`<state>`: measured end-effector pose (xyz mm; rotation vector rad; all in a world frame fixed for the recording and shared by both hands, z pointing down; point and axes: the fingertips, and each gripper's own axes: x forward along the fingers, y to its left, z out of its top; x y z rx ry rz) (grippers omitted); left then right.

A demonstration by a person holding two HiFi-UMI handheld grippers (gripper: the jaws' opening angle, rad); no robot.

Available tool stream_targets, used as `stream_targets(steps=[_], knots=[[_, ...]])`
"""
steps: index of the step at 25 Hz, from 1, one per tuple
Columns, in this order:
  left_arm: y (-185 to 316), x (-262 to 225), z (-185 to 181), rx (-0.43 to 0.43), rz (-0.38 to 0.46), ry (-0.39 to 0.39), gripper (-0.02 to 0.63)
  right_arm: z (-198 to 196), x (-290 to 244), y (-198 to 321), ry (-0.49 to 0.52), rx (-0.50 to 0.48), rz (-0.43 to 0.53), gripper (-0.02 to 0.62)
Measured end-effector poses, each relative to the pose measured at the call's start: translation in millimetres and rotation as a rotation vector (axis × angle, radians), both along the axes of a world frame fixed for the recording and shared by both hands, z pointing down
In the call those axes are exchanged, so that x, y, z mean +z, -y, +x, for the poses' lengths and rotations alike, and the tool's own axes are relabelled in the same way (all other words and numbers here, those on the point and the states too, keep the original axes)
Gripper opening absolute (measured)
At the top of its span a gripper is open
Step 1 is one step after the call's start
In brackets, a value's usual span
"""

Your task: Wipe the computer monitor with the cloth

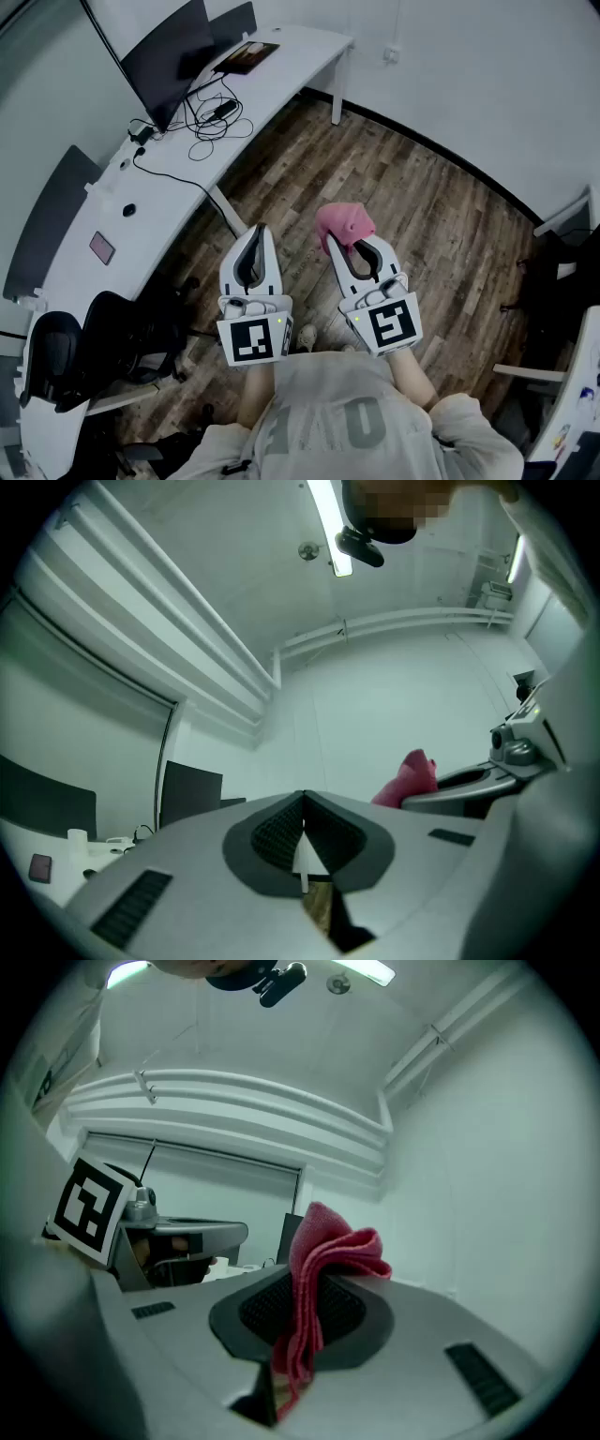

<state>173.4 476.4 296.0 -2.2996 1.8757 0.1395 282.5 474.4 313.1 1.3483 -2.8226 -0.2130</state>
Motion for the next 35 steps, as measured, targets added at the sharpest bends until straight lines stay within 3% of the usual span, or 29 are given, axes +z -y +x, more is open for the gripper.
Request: stream_targets(steps=[13,20,28,35], knots=[[32.1,4.8,-3.7,0.048,-0.008,-0.008,0.014,-11.7,8.1,23.0,-0.026,0.009,-0.027,0.051],[51.3,8.8,-38.2,0.044,-0.008,-0.011,0.014,-39.2,0.5,40.6,-0.023,0.039,0.032,0.051],[82.8,10.1,-78.2,0.061,0.001,-0.020,0.014,-77.3,3.3,60.7,0.046,0.023,0.012,0.051],[126.5,11.5,-76.3,0.080,0.023,-0.010,0.014,-71.7,16.3,101.0,0.039,0.030,-0.014,0.051]])
